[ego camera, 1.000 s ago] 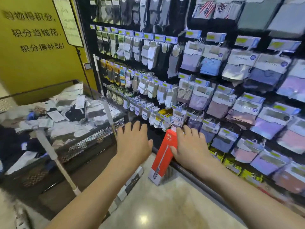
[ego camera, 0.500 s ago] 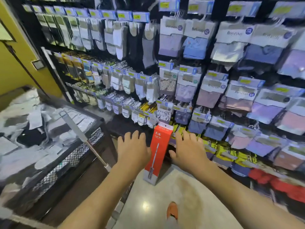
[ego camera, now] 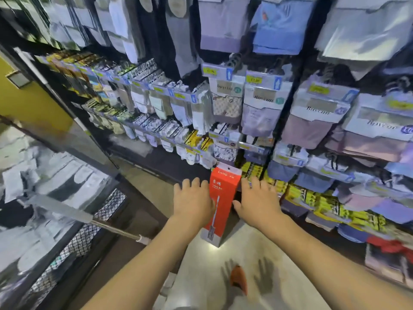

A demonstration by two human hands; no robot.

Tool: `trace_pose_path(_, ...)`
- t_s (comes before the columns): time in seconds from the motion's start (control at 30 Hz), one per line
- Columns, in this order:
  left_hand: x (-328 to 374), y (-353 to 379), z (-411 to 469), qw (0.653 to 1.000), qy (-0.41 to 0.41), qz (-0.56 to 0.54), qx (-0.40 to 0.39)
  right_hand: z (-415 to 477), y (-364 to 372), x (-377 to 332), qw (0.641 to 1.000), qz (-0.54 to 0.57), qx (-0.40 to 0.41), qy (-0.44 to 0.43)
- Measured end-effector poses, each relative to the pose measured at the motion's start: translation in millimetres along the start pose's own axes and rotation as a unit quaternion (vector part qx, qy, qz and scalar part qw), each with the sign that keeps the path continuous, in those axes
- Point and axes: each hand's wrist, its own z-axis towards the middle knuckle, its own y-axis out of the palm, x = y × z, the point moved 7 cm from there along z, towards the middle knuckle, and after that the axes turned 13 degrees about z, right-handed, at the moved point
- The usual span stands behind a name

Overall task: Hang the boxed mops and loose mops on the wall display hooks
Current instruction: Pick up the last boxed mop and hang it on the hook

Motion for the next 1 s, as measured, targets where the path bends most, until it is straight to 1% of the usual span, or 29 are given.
trace_pose_path(0.1, 10.9, 16.1, 29.5, 0.999, 0.011, -0.007, -0.035, 24.6, 7.1, 11.2, 0.999, 0.034, -0.016, 0.017)
trace_pose_path(0.23, 19.6, 43.2, 71.6, 0.998, 0.035, -0.012, -0.057, 57.5, 26.9, 27.4, 0.998, 0.035, -0.037, 0.049)
trace_pose_path(0.33, 20.3, 69.0, 109.0, 0.995, 0.042, -0.035, -0.084, 85.5, 45.0, 37.3, 0.995, 0.053, -0.039, 0.071)
trace_pose_path(0.4, 18.9, 88.2, 130.3, 0.990, 0.037, -0.079, -0.111, 99.2, 54.3, 44.8, 0.992, 0.067, -0.044, 0.094)
trace_pose_path(0.5, 17.7, 127.8, 172.4, 0.966, 0.022, -0.209, -0.148, 134.0, 83.9, 61.1, 0.981, 0.131, -0.048, 0.138)
trace_pose_path(0.53, 17.0, 138.7, 184.7, 0.954, 0.013, -0.254, -0.159, 144.7, 94.5, 68.2, 0.970, 0.176, -0.047, 0.160)
trace_pose_path(0.6, 16.3, 157.7, 208.9, 0.928, -0.008, -0.328, -0.174, 166.5, 114.9, 79.6, 0.937, 0.284, -0.034, 0.198)
trace_pose_path(0.67, 16.7, 178.5, 235.3, 0.909, -0.026, -0.373, -0.183, 187.2, 137.2, 90.8, 0.895, 0.376, -0.012, 0.238)
trace_pose_path(0.7, 17.1, 188.9, 249.4, 0.900, -0.035, -0.394, -0.183, 198.1, 148.4, 95.0, 0.869, 0.421, 0.001, 0.260)
trace_pose_path(0.73, 17.8, 201.7, 264.4, 0.891, -0.045, -0.414, -0.182, 208.8, 161.9, 99.3, 0.847, 0.450, 0.008, 0.282)
trace_pose_path(0.77, 18.1, 213.5, 278.6, 0.882, -0.057, -0.433, -0.179, 217.4, 170.6, 101.5, 0.835, 0.460, 0.027, 0.299)
trace_pose_path(0.8, 18.4, 225.8, 292.6, 0.874, -0.069, -0.448, -0.175, 228.4, 176.8, 107.6, 0.824, 0.473, 0.093, 0.300)
trace_pose_path(0.83, 18.3, 236.2, 305.5, 0.868, -0.079, -0.461, -0.167, 239.3, 183.9, 112.7, 0.788, 0.524, 0.149, 0.287)
trace_pose_path(0.87, 18.7, 246.1, 317.3, 0.863, -0.087, -0.472, -0.159, 250.6, 194.3, 116.7, 0.781, 0.548, 0.159, 0.254)
trace_pose_path(0.9, 19.9, 256.0, 327.3, 0.857, -0.091, -0.484, -0.155, 261.1, 205.1, 121.6, 0.764, 0.579, 0.166, 0.231)
trace_pose_path(0.93, 22.1, 266.3, 336.7, 0.850, -0.092, -0.495, -0.154, 268.9, 219.3, 123.3, 0.710, 0.631, 0.144, 0.277)
trace_pose_path(0.97, 24.8, 276.7, 344.4, 0.844, -0.091, -0.504, -0.159, 277.2, 220.1, 121.7, 0.753, 0.576, 0.156, 0.278)
trace_pose_path(1.0, 27.8, 287.4, 351.3, 0.838, -0.090, -0.512, -0.166, 282.7, 226.8, 121.1, 0.761, 0.567, 0.146, 0.279)
